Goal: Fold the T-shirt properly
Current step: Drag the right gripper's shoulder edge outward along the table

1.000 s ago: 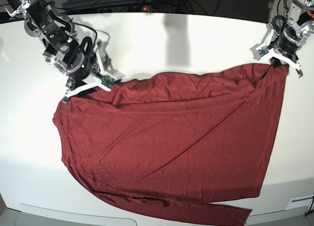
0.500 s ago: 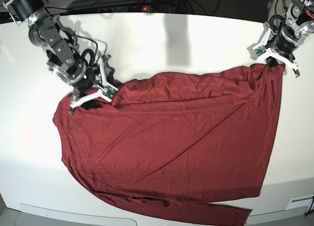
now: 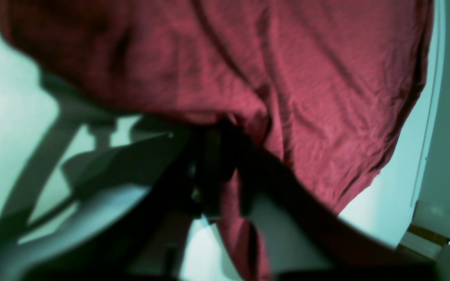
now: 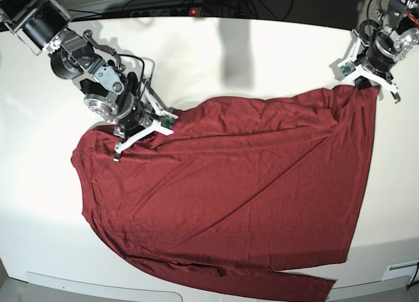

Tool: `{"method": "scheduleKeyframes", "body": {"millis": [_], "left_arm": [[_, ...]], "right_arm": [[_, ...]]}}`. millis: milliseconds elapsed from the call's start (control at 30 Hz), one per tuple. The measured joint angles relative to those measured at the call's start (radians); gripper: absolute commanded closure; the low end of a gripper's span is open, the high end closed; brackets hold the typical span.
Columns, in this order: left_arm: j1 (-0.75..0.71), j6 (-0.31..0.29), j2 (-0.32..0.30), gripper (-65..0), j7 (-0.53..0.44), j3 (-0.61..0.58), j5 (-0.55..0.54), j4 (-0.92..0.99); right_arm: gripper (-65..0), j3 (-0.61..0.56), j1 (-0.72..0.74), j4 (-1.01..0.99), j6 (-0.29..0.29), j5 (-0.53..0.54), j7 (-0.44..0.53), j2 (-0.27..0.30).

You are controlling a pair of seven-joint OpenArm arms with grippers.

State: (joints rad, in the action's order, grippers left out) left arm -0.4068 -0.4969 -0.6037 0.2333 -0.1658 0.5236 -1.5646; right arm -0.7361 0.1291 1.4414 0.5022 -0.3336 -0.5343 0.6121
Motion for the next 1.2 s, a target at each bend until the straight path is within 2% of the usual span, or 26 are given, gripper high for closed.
{"method": "scheduleKeyframes", "body": {"millis": [133,200,333,433,500,600,733,933,1200], "left_arm": [[0.0,0.0,0.0,0.0,-0.022,0.0,-0.082,0.0],[-0.001,0.0,0.0,0.0,-0.021,0.0,-0.151,-0.008],[-0.05,-0.056,0.009,0.0,-0.026,0.05,-0.299,-0.062],[-0.104,-0.087,0.022,0.0,-0.019,0.132,-0.385,-0.11],[-0.11,-0.113,0.02,0.0,-0.02,0.187,-0.421,-0.128],[-0.09,-0.097,0.016,0.0,-0.053,0.271,-0.441,-0.14],[-0.04,-0.104,0.018,0.0,-0.06,0.299,-0.463,-0.141],[0.056,-0.08,0.025,0.0,-0.063,0.298,-0.495,-0.121],[0.024,-0.08,0.025,0.0,-0.047,0.298,-0.496,-0.117]], "right_arm": [[0.0,0.014,-0.002,0.0,0.0,0.0,-0.006,0.0],[0.0,0.029,-0.003,0.012,-0.002,0.054,-0.025,0.008],[0.0,0.052,-0.024,0.111,0.022,0.259,-0.049,0.103],[0.0,0.118,-0.033,0.146,0.044,0.294,-0.084,0.142],[0.0,0.18,-0.029,0.144,0.034,0.323,-0.079,0.144],[0.0,0.251,-0.029,0.144,0.035,0.366,-0.048,0.133],[0.0,0.313,-0.032,0.142,0.037,0.364,-0.02,0.12],[0.0,0.319,-0.009,0.122,0.038,0.367,-0.005,0.083],[0.0,0.319,0.017,0.068,0.037,0.364,-0.005,0.069]]}}
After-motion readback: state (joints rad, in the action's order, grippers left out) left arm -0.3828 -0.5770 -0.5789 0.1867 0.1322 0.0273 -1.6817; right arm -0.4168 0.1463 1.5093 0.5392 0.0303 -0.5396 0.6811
